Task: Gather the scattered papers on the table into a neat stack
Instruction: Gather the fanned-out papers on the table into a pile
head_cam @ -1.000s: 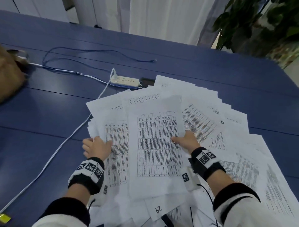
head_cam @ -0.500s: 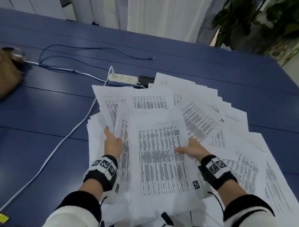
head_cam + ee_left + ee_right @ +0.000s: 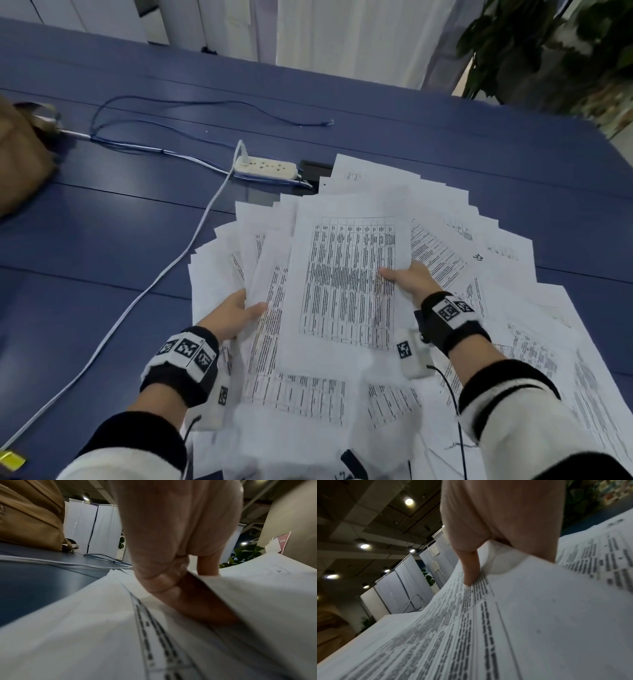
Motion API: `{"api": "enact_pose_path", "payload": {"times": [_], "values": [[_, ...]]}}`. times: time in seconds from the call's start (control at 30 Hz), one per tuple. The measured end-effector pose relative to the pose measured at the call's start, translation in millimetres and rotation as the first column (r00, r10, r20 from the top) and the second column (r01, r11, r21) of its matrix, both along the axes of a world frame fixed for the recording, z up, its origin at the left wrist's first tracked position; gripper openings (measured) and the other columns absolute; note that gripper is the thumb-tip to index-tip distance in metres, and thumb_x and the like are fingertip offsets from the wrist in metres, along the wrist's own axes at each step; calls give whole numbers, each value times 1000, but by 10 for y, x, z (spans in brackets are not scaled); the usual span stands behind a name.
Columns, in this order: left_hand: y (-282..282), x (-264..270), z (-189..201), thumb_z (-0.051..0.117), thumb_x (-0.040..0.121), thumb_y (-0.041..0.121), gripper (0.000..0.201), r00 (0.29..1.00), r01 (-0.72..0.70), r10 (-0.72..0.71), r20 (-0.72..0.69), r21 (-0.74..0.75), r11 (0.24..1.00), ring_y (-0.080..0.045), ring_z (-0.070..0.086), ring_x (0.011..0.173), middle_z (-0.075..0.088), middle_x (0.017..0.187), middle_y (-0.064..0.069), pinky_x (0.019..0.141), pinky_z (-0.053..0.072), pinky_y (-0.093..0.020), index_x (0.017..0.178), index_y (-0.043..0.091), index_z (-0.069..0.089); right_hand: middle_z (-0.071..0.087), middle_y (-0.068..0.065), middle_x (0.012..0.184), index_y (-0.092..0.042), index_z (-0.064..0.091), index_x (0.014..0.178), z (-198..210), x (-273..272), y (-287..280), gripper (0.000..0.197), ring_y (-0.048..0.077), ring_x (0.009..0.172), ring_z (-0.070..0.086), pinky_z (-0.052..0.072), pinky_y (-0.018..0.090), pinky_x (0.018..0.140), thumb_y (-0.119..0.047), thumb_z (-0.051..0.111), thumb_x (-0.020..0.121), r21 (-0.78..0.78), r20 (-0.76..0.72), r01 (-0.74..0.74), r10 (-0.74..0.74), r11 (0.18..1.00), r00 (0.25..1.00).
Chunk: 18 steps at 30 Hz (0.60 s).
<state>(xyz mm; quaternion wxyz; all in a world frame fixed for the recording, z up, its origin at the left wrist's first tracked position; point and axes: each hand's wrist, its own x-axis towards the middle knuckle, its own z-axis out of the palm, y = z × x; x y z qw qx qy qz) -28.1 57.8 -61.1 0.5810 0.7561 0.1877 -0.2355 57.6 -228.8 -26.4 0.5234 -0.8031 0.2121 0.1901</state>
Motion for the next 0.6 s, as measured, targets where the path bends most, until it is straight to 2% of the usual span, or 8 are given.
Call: {"api": "enact_pose_path", "payload": {"times": [0.1,0.17,0.23,0.37,0.43,0.5,0.57,0.6], "values": [[-70,17,-62,45,97,29,38,994,-105,107,30,-45,993,-17,40,129,43,140,2,113,28,-39,132,17,37,30,17,150,-5,23,145,-29,-17,61,88,33,137,33,27,48,111,-28,72,77,-19,-37,-51,50,999,998],[-115,61,-164,45,97,28,50,976,-200,202,78,-23,979,-20,34,136,37,147,-2,115,25,-42,143,12,32,22,17,153,-5,14,147,-52,-82,85,90,34,139,27,24,48,112,-29,70,80,-13,-57,-55,54,998,997],[-165,90,-276,48,95,23,53,959,-266,265,104,-8,964,-23,37,135,39,147,-6,114,28,-44,144,12,31,20,16,154,-5,12,147,-116,-180,65,91,33,140,25,24,48,112,-30,70,81,15,-83,-77,78,997,993],[-232,111,-306,49,95,23,55,917,-383,385,102,-40,923,-27,38,135,39,146,-10,114,28,-44,143,3,32,47,11,141,-10,34,139,-351,-306,-99,97,29,128,46,34,51,109,-49,79,63,2,-64,-186,185,983,981],[-251,111,-264,48,95,27,53,905,-406,405,128,-24,914,-27,41,132,43,143,-12,113,30,-45,139,1,38,57,7,131,-10,44,134,-305,-377,-134,72,25,121,53,35,49,109,-33,75,74,51,-65,-190,193,980,979],[-267,94,-214,46,96,31,46,899,-423,419,124,7,906,-25,47,124,52,132,-10,110,32,-41,131,1,49,60,7,126,-9,49,130,-244,-443,-181,55,23,118,54,33,46,110,-23,70,81,77,-75,-183,189,980,979],[-290,59,-169,43,97,32,29,913,-393,392,111,-8,919,-18,51,101,56,102,-1,98,34,-32,103,8,58,58,6,129,-9,49,130,-239,-472,-218,57,23,120,52,31,44,110,-27,70,80,97,-59,-104,110,990,992],[-318,37,-116,42,98,32,25,928,-361,363,88,-39,932,-15,48,98,52,96,3,92,33,-29,97,11,55,57,5,129,-8,49,130,-229,-483,-226,57,22,119,51,31,40,108,-28,70,81,110,-39,-66,71,992,997]]}}
